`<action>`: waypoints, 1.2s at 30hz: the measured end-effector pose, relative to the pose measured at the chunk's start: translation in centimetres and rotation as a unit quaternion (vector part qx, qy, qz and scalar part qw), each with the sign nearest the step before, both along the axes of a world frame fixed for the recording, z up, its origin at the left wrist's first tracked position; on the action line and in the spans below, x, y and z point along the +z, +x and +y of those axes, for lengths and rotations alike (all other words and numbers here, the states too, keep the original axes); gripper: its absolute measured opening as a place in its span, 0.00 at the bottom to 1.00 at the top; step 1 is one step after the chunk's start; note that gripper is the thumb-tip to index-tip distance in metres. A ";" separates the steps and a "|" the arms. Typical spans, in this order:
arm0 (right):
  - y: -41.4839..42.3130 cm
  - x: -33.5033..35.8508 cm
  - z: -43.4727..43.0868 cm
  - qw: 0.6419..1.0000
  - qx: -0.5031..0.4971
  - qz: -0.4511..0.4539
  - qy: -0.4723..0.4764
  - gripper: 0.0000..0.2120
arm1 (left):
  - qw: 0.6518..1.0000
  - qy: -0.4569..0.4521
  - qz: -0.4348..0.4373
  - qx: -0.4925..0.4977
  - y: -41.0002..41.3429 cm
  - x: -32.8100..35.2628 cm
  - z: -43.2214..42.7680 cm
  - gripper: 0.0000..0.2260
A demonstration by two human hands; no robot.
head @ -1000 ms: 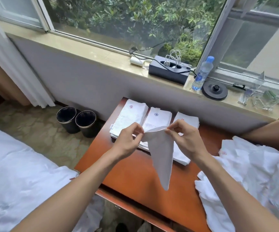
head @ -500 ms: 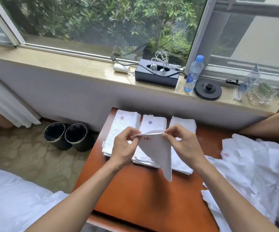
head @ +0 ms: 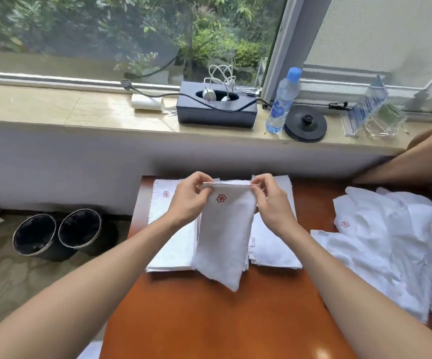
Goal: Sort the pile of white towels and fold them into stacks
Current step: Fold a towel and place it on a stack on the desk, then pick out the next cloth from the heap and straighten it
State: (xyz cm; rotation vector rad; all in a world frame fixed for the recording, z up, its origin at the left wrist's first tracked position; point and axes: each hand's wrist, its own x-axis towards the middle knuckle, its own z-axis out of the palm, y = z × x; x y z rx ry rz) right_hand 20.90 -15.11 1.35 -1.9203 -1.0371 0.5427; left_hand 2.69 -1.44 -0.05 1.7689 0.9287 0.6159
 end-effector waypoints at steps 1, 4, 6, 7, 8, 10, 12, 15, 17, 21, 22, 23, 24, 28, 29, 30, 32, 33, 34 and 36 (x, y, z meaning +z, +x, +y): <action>0.6 -1.1 1.1 1.000 -0.007 0.001 -0.005 0.03 | 1.000 0.010 0.011 -0.003 0.9 -0.8 1.1 0.08; 2.3 -4.8 4.2 1.000 -0.016 -0.001 -0.024 0.04 | 0.999 0.019 0.038 0.008 3.3 -4.2 4.0 0.08; 3.6 -7.1 6.0 0.999 -0.018 -0.003 -0.042 0.05 | 0.998 0.010 0.051 0.026 4.5 -6.6 5.6 0.08; 4.2 -8.2 6.9 0.999 -0.022 -0.003 -0.047 0.05 | 0.998 0.005 0.054 0.032 5.2 -7.7 6.5 0.07; 4.8 -9.3 7.7 0.998 -0.028 0.001 -0.052 0.05 | 0.998 -0.002 0.057 0.036 5.8 -8.8 7.4 0.06; 5.8 -11.8 8.5 0.996 -0.035 0.032 -0.075 0.05 | 0.996 -0.034 0.067 0.045 6.9 -11.2 8.6 0.07; 6.4 -14.4 8.2 0.991 -0.016 0.065 -0.114 0.07 | 0.990 -0.106 0.085 0.047 7.5 -13.6 8.4 0.17; 5.7 -17.8 6.7 0.984 0.039 0.062 -0.164 0.05 | 0.978 -0.165 0.125 0.037 6.8 -16.6 6.1 0.25; 4.4 -19.0 5.3 0.983 0.051 0.052 -0.169 0.08 | 0.981 -0.145 0.129 0.026 5.6 -17.8 4.6 0.25; 2.2 -19.6 2.1 0.978 0.071 0.044 -0.189 0.17 | 0.985 -0.100 0.143 -0.005 4.1 -18.2 2.3 0.21; 2.0 -19.6 1.5 0.978 0.077 0.044 -0.190 0.19 | 0.984 -0.084 0.152 -0.022 3.9 -18.2 1.6 0.20; 1.9 -19.5 1.1 0.978 0.081 0.045 -0.189 0.21 | 0.983 -0.076 0.161 -0.033 3.6 -18.3 0.9 0.19; 1.9 -19.4 1.0 0.978 0.084 0.045 -0.188 0.22 | 0.982 -0.078 0.168 -0.038 3.3 -18.3 0.3 0.18; 2.1 -18.8 1.6 0.979 0.081 0.035 -0.185 0.24 | 0.980 -0.090 0.178 -0.018 1.6 -18.4 -2.4 0.20; 2.0 -18.8 1.6 0.979 0.078 0.035 -0.183 0.25 | 0.980 -0.093 0.176 -0.007 1.2 -18.5 -3.0 0.21; 2.0 -18.8 1.5 0.980 0.077 0.037 -0.181 0.25 | 0.979 -0.099 0.176 0.003 0.8 -18.5 -3.6 0.22; 2.0 -18.9 1.2 0.979 0.079 0.049 -0.180 0.24 | 0.976 -0.119 0.180 0.013 0.3 -18.6 -4.4 0.23; 2.0 -19.0 1.1 0.978 0.083 0.057 -0.181 0.23 | 0.975 -0.125 0.181 0.009 0.0 -18.7 -4.7 0.24; 1.9 -19.0 0.9 0.977 0.089 0.063 -0.182 0.23 | 0.975 -0.126 0.182 -0.002 -0.3 -18.7 -4.9 0.25; 1.1 -19.2 0.1 0.975 0.095 0.070 -0.187 0.23 | 0.974 -0.119 0.190 -0.031 -1.1 -18.8 -5.1 0.26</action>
